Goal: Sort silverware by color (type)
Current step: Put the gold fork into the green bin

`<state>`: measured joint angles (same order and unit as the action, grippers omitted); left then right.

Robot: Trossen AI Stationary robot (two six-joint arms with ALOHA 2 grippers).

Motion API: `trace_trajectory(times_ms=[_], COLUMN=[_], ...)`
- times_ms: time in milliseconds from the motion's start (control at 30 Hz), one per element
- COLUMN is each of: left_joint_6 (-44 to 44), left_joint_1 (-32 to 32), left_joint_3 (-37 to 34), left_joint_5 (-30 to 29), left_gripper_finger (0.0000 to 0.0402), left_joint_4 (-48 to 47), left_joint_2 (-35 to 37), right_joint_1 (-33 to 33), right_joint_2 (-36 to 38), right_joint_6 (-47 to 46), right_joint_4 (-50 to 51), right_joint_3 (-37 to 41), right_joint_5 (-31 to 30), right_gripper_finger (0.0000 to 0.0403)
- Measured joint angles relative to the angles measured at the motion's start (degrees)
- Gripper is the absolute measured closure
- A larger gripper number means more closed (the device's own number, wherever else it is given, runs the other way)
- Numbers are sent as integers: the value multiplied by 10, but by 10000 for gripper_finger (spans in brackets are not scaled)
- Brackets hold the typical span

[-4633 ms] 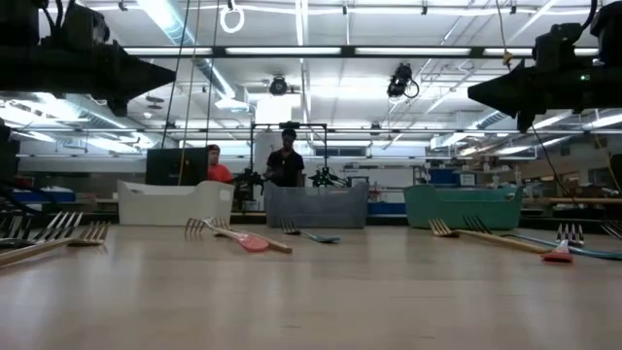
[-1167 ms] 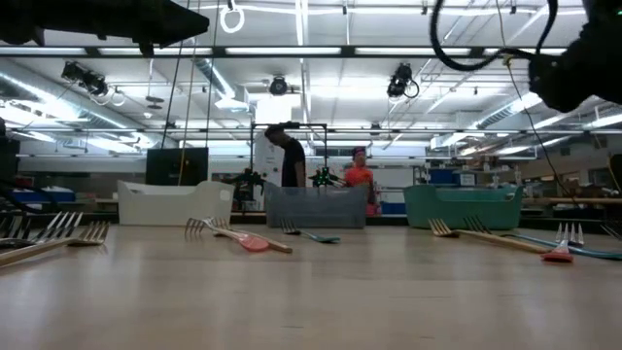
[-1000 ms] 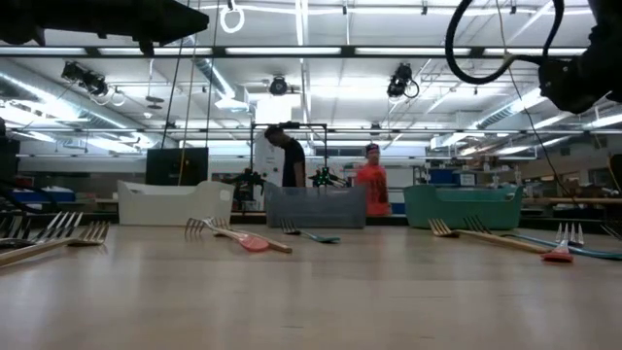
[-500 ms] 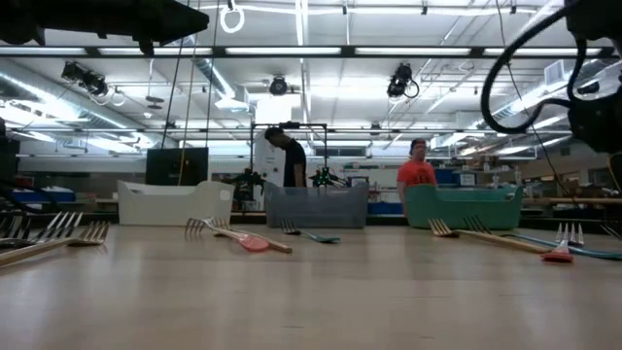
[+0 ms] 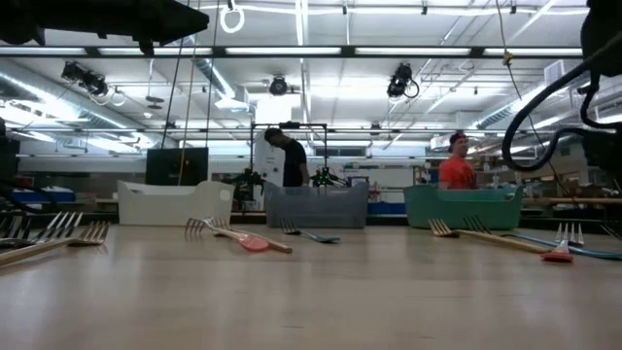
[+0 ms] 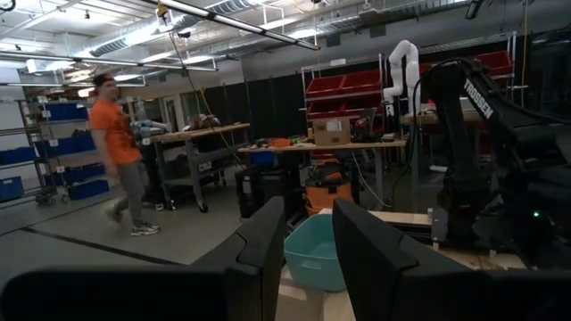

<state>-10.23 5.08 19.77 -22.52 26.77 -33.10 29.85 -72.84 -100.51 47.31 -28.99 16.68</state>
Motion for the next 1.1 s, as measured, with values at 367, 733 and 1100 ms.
trace_trajectory(times_ms=[367,733,1100], left_joint_6=[0,-12,32], left_joint_1=[0,0,0], left_joint_3=[0,0,0], left_joint_5=[0,0,0], left_gripper_finger=[294,294,294], left_joint_4=[0,0,-17], left_joint_2=[0,0,0], right_joint_1=[-4,-6,-41], right_joint_2=[0,-3,-2], right_joint_6=[11,42,127], right_joint_4=[-30,-12,102], right_joint_3=[17,-19,-126], right_joint_5=[-36,-114,-161], right_gripper_finger=[329,386,386])
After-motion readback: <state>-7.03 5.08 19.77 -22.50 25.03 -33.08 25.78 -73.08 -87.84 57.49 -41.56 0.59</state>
